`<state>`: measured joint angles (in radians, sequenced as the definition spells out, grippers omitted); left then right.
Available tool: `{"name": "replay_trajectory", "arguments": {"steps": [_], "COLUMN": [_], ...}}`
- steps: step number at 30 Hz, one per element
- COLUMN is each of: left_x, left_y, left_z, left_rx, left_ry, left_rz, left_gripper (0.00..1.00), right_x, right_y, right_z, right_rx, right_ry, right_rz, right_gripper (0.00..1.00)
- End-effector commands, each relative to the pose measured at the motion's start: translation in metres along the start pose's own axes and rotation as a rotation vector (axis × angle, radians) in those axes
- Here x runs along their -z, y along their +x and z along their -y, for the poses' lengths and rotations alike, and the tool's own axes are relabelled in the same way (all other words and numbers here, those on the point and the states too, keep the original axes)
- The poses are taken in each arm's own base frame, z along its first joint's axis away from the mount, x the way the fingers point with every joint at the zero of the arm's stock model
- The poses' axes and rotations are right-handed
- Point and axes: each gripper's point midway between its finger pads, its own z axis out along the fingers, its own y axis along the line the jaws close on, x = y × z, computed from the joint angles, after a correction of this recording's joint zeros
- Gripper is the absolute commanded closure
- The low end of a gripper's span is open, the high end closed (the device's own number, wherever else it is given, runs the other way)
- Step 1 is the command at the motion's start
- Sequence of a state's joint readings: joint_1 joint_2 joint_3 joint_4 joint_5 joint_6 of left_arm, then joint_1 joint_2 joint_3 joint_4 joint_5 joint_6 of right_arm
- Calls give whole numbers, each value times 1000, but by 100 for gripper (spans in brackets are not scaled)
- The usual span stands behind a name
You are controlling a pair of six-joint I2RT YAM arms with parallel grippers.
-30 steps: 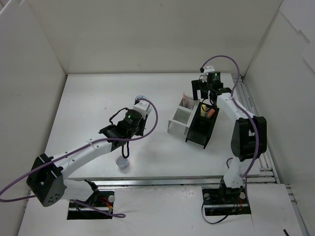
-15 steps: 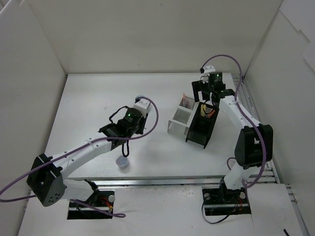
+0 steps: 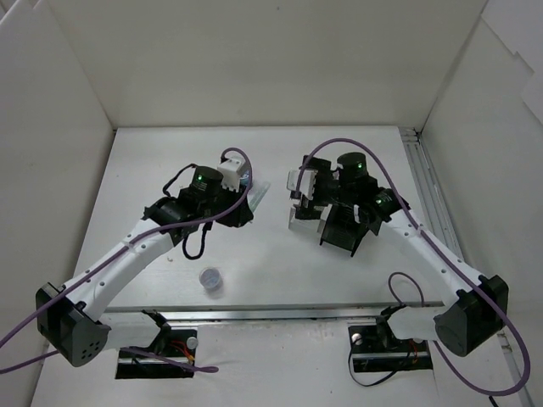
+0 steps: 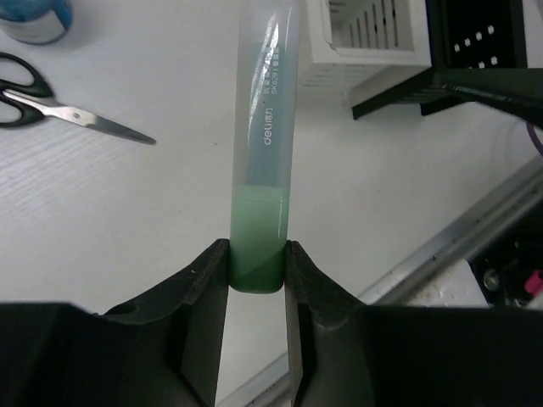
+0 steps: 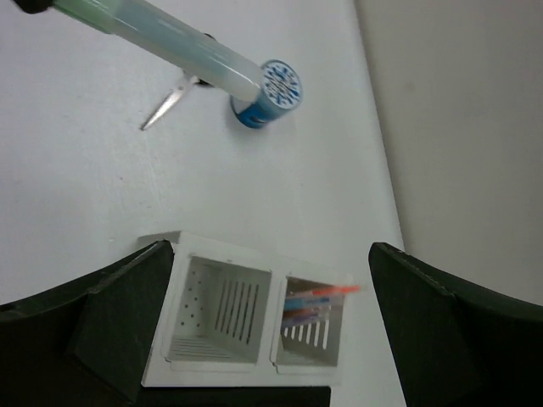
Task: Sort the stationery into containers
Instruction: Pick up the pen from the center of the board, then place the pen in the storage box.
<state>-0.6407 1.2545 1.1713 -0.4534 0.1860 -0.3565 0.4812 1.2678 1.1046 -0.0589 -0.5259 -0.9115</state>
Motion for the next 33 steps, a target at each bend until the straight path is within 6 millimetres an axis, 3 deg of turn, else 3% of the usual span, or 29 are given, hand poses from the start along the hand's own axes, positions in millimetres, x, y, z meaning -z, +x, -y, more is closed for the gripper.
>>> {"name": "replay_trajectory", "arguments": {"steps": [1,7,13,16,20,23,27,29,31,32,33], "left_x": [26,26,10,4,1,3,8,10,13,14,14], "left_y": [-3,2,5,5,1,-4,-14,-18,-20,-21,-21], "left_z": [34,46,45,43,45,47,47,49,50,50,51], "left_rx": [66,91,95,99,90,80,64,58,49,43,41], "left_ry": [166,235,230,216,225,238,251,256,266,267,270], "left_rz": [-42,-118,-185,-199,-191,-167,-122,-104,-94,-91,-87], "left_gripper": [99,99,100,100,100,100,100,100,89,79,54], "right_x": [-2,-21,-48,-60,-68,-68,-69,-69,-70,-69,-70], "right_y": [-53,-74,-76,-70,-69,-72,-70,-70,-70,-73,-72], "right_z": [-32,-63,-78,-85,-91,-90,-90,-92,-88,-87,-85], "right_rx": [228,331,361,359,351,348,345,342,347,350,349], "right_ry": [-179,-284,-332,-352,-377,-372,-371,-375,-364,-359,-356], "right_rz": [196,241,209,178,178,178,173,171,167,170,167], "right_gripper": [2,2,4,17,54,67,74,86,97,99,100]}}
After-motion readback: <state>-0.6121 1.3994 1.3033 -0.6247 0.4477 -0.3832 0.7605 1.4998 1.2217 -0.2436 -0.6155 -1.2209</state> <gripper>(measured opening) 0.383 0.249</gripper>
